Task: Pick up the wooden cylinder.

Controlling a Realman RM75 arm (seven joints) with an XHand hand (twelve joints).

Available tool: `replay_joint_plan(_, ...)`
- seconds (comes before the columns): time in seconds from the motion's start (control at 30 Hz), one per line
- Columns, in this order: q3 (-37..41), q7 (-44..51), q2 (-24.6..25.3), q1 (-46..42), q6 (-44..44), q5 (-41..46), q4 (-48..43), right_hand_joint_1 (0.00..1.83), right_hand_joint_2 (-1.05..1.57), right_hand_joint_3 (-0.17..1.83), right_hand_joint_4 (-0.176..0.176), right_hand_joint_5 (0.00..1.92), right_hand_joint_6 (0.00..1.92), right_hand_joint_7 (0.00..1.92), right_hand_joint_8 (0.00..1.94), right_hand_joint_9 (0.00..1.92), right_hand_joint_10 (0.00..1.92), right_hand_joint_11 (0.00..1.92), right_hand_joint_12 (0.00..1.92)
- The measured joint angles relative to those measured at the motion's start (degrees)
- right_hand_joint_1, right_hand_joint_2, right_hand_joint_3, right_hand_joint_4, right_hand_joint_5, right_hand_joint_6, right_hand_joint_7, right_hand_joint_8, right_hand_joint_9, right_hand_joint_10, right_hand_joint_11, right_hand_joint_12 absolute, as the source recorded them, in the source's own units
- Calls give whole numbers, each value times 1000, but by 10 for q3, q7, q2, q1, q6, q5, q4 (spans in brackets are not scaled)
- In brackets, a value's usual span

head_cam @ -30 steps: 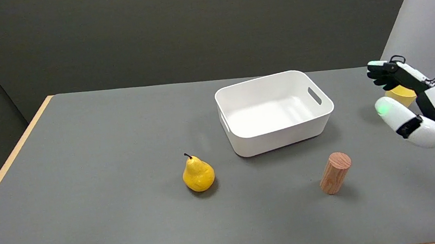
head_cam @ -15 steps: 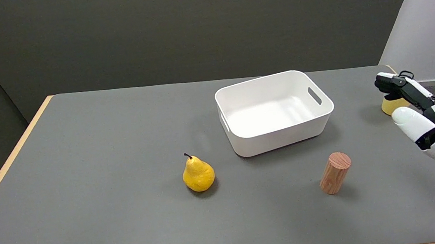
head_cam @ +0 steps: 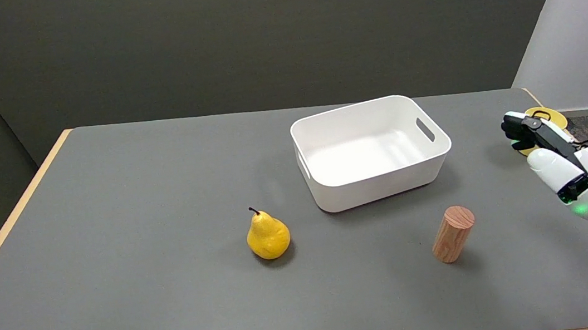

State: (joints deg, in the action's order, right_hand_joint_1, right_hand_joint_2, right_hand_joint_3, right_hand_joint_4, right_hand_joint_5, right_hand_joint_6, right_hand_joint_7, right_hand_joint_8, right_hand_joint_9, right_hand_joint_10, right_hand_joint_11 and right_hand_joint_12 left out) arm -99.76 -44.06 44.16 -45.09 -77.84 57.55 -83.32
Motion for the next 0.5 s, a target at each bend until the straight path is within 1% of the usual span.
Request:
replay_joint_plan(0.17,-13,-26,-1,12,15,14,14,38,628,839,-165,171,443,243,395,128,642,38,1174)
replay_joint_plan(0.33,-25,-51,-1,26,28,21,28,42,632,829,-176,156,435,230,389,108,635,22,1162)
replay_joint_plan(0.4,-29,-60,-1,31,32,22,33,34,662,771,-176,153,425,227,380,100,634,28,1126)
replay_joint_plan(0.47,-33,-71,-1,36,37,23,37,31,659,773,-176,139,420,216,380,83,630,15,1123)
replay_joint_plan(0.5,-34,-77,-1,38,39,23,39,18,629,829,-176,121,434,187,398,60,629,8,1100)
